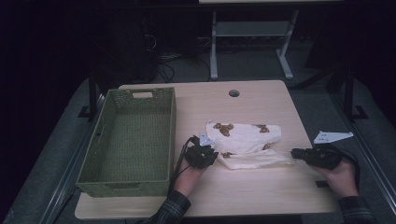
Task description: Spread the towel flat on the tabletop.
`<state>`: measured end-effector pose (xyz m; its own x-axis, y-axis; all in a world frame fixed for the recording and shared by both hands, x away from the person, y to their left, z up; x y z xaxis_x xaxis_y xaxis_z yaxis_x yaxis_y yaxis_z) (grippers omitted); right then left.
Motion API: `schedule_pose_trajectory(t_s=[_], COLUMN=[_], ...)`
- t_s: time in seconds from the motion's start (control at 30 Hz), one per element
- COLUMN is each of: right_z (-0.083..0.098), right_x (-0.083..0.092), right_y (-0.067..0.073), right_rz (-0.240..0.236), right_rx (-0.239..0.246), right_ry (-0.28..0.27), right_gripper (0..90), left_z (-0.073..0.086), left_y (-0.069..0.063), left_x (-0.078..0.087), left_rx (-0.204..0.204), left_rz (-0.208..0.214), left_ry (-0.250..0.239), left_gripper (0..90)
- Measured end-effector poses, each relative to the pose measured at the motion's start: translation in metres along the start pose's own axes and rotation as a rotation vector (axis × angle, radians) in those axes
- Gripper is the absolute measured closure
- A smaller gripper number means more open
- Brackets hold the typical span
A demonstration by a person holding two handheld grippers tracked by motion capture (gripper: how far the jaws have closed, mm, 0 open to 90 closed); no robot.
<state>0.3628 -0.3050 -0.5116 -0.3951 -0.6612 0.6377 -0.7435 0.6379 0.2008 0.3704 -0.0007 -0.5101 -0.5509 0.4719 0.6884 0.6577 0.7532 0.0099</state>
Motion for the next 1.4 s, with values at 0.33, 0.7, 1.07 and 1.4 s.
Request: schedule_pose_trajectory(t_s=[0.33,0.7,1.07,1.4], right_z=[0.0,0.002,0.003,0.002], right_x=[-0.008,-0.016,-0.016,-0.014], right_y=[0.007,0.009,0.007,0.007], right_rz=[-0.028,-0.039,-0.033,-0.037], right_rx=[0.015,0.035,0.037,0.033], right_ry=[0.021,0.043,0.044,0.031], right_gripper=[79.4,79.4,79.4,78.6], left_z=[-0.001,-0.006,-0.02,-0.042], left_y=[-0.022,-0.02,-0.015,-0.011], left_x=[0.007,-0.037,-0.062,-0.06], left_rx=[-0.079,-0.146,-0.162,-0.102], left_rz=[0.038,0.029,0.016,0.059], left_ry=[0.002,0.08,0.063,0.002], left_gripper=[75.9,84.0,84.4,77.0])
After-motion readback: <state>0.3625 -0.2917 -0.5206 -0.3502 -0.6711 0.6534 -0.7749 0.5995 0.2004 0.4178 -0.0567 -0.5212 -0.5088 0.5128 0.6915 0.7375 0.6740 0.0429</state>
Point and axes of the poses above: each handheld gripper's, and its own axes: x roughly backward along the jaws, z roughly out of its underside, y roughly to its left, the point moved 10 cm from there along -x, roughly forward along the jaws, and after that the axes turned 6 degrees about -z, right-handed, at the moved point
